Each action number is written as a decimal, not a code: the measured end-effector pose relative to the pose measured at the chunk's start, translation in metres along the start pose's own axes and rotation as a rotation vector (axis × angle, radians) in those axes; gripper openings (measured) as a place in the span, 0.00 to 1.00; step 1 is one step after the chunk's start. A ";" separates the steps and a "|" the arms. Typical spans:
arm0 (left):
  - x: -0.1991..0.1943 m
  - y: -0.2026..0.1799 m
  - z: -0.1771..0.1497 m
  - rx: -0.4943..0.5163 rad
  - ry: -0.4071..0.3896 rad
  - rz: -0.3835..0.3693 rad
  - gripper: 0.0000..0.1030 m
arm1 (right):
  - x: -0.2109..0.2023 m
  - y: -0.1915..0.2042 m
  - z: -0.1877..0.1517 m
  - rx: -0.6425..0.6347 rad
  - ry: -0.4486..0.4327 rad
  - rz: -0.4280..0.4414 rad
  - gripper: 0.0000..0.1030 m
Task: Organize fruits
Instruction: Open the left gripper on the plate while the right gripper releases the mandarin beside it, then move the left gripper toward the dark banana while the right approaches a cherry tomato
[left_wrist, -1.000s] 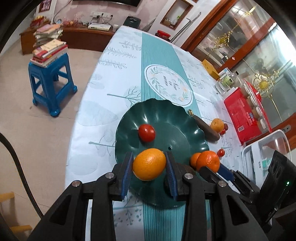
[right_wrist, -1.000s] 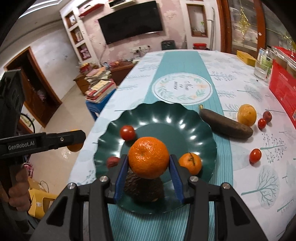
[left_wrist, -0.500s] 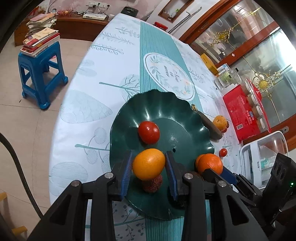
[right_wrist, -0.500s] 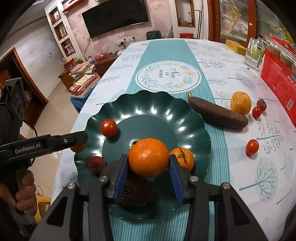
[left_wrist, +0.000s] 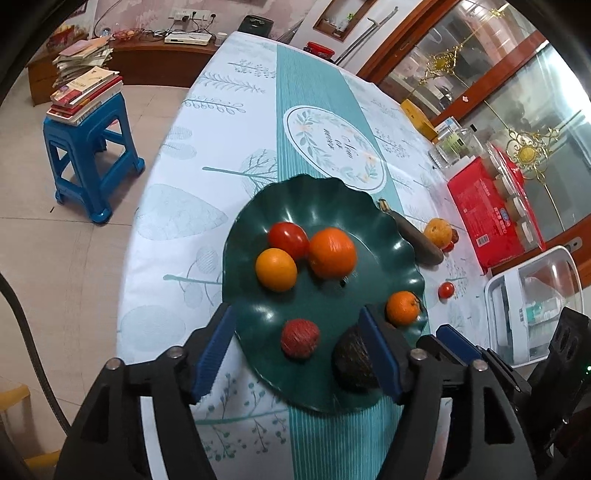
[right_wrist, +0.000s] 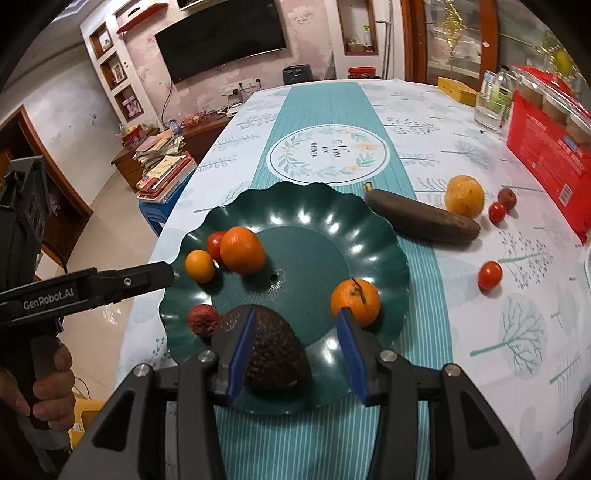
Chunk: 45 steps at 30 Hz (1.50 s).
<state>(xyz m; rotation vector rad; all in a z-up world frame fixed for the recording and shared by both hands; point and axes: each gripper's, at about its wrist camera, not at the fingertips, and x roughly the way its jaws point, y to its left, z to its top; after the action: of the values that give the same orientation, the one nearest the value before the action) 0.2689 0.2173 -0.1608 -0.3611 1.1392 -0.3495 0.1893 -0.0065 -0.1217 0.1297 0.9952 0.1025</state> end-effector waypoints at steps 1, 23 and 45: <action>-0.003 -0.002 -0.002 0.005 0.000 0.002 0.70 | -0.004 -0.002 -0.002 0.013 -0.004 -0.003 0.44; -0.038 -0.084 -0.067 0.099 0.117 0.032 0.76 | -0.070 -0.119 -0.082 0.415 -0.005 -0.112 0.46; 0.016 -0.206 -0.039 -0.101 0.189 0.184 0.76 | -0.073 -0.260 -0.024 0.190 0.093 -0.031 0.50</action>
<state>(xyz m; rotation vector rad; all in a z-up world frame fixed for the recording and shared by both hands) 0.2214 0.0235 -0.0958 -0.3138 1.3681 -0.1670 0.1371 -0.2719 -0.1146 0.2854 1.0989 -0.0145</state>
